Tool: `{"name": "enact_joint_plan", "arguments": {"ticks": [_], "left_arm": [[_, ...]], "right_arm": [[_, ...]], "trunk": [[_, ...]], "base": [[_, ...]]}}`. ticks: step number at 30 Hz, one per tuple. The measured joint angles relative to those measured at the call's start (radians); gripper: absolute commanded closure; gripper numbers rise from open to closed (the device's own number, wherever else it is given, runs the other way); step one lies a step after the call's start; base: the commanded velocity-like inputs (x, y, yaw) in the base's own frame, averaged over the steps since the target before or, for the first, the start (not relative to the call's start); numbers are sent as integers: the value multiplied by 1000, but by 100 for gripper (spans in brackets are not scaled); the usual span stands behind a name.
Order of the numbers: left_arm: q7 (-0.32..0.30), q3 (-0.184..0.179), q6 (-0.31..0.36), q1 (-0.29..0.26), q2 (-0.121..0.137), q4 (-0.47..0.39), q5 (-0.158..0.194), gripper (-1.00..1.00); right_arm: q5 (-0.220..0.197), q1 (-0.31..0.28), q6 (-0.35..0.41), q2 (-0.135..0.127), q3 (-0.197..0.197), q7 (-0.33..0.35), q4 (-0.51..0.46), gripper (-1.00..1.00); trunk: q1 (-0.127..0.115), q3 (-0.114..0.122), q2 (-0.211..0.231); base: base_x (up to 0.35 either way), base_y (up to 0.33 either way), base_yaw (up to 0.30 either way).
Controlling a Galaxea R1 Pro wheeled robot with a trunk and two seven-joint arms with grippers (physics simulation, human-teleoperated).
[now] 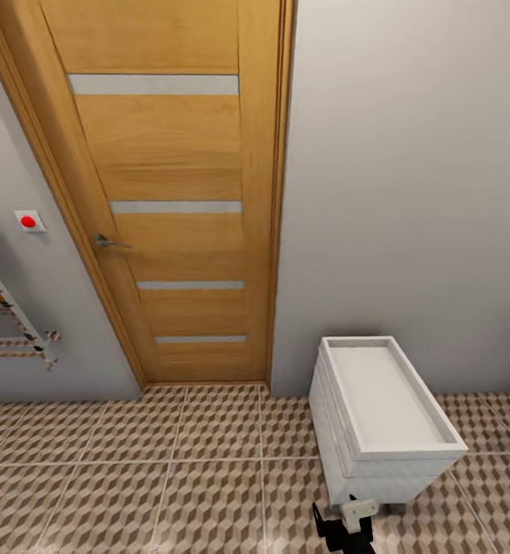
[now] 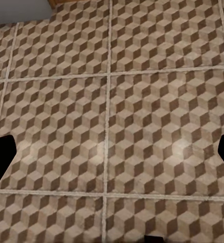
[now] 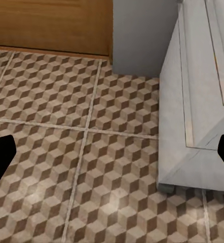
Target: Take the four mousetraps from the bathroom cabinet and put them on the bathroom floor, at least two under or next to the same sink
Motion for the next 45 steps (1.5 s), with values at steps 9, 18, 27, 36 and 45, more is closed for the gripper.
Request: {"name": "enact_joint_plan", "arguments": {"ticks": [9,18,27,36,45], "left_arm": [[0,0,0,0,0,0,0,-100],[0,0,0,0,0,0,0,-100],[0,0,0,0,0,0,0,-100],[0,0,0,0,0,0,0,-100],[0,1,0,0,0,0,0,-100]], "right_arm": [[0,0,0,0,0,0,0,-100],[0,0,0,0,0,0,0,-100],[0,0,0,0,0,0,0,-100],[0,0,0,0,0,0,0,-100],[0,0,0,0,0,0,0,-100]], "trunk": [[0,-5,0],[0,-11,0],[0,-16,0],[0,-22,0],[0,-27,0]], "base": [[0,0,253],[0,0,248],[0,0,242],[0,0,241],[0,0,241]]}}
